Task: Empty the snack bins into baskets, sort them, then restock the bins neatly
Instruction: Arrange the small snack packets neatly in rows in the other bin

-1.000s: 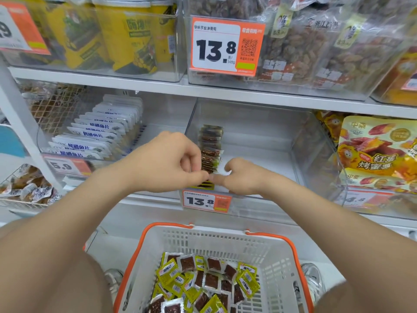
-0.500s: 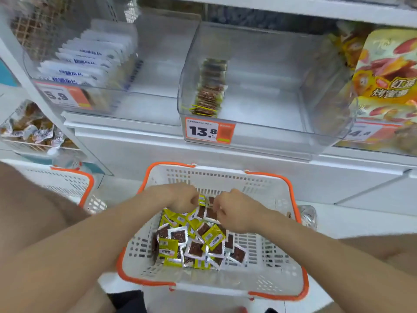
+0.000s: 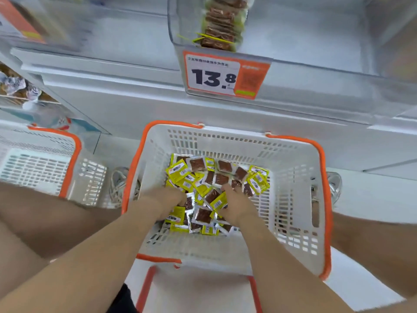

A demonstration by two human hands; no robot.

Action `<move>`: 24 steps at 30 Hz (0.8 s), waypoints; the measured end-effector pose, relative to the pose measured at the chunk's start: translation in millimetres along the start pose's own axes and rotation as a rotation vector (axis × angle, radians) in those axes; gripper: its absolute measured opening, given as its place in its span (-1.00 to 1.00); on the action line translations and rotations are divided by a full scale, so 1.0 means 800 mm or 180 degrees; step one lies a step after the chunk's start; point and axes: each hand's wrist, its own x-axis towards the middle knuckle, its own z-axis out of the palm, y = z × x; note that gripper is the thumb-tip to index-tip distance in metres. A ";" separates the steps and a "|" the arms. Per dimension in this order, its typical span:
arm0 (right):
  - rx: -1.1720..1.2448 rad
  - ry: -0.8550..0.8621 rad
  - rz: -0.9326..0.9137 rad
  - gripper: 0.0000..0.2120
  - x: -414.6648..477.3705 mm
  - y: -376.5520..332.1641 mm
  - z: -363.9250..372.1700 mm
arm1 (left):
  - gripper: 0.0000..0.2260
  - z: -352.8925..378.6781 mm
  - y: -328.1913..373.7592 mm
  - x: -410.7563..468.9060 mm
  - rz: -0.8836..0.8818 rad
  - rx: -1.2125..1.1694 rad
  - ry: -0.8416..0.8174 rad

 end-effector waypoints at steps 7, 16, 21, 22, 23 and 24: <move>0.0394 -0.0032 0.0169 -0.46 0.019 -0.009 0.015 | -0.82 0.015 0.005 0.013 0.0154 0.0074 -0.0390; 0.3442 -0.0549 0.0541 -0.75 0.015 -0.004 -0.041 | -0.79 -0.007 -0.005 0.029 0.0261 -0.2946 0.0346; 0.4409 -0.0830 -0.0008 -0.75 -0.003 -0.001 -0.057 | -0.63 -0.012 0.002 0.016 0.0251 -0.3214 0.0232; 0.4314 -0.0761 -0.0142 -0.79 -0.008 -0.004 -0.063 | -0.61 -0.015 0.006 0.011 0.0304 -0.3233 0.0282; 0.4176 -0.0671 -0.0263 -0.79 -0.012 -0.007 -0.066 | -0.62 -0.020 0.011 0.004 0.0414 -0.3214 0.0322; 0.4023 -0.0601 -0.0380 -0.77 -0.017 -0.010 -0.070 | -0.65 -0.026 0.016 -0.002 0.0576 -0.3147 0.0341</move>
